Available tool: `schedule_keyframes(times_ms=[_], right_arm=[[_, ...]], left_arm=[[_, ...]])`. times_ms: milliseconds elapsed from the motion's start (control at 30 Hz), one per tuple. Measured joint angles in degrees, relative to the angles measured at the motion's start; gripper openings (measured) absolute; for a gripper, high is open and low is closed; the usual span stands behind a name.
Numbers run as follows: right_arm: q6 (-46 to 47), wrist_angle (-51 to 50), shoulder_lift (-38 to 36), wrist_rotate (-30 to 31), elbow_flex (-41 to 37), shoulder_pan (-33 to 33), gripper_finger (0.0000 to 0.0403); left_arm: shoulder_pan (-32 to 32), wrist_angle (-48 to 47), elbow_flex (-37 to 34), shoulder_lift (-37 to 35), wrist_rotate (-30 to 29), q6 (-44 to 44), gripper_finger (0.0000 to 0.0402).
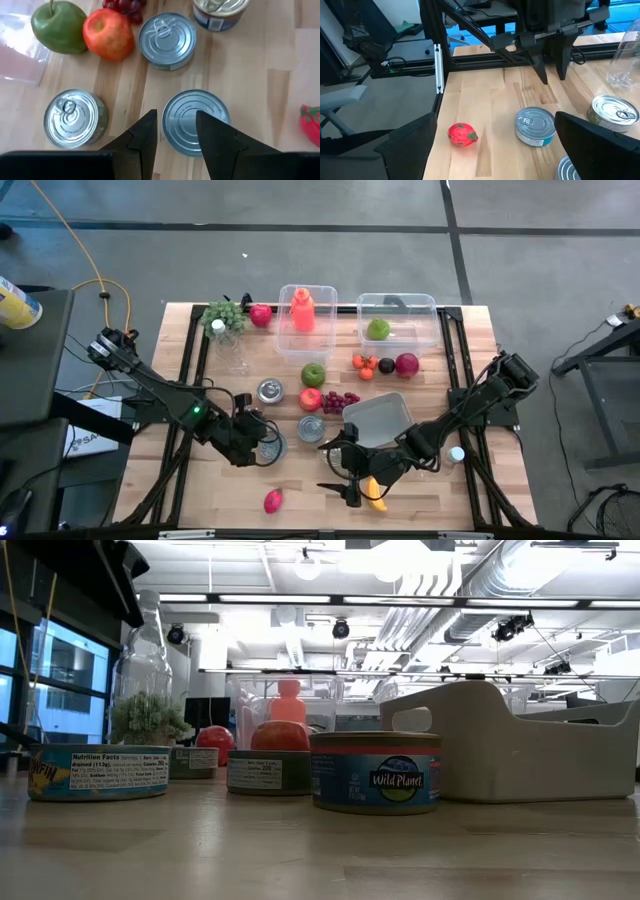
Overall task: Pick & Place Food Item
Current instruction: Put the blue tuna can into the gray bin
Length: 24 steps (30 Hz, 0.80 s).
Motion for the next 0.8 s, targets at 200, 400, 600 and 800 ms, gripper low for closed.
schedule_keyframes(times_ms=[200,400,600,800], right_arm=[[-2.7,-0.2,0.0,0.0,0.0,0.0,0.0394],[-6.0,-0.2,0.0,-0.1,0.0,0.0,0.0394],[-6.0,-0.2,0.0,-0.1,0.0,0.0,0.0394],[-5.7,-0.8,0.0,-0.9,0.0,0.0,0.0394]], left_arm=[[-0.4,0.1,0.0,4.3,-0.3,0.5,0.0127],[-1.3,0.5,-0.4,5.5,-1.3,3.9,0.0127],[-0.3,4.1,-4.4,5.5,-1.2,1.3,0.0127],[-0.2,12.0,-10.8,5.5,-0.6,2.2,0.0127]])
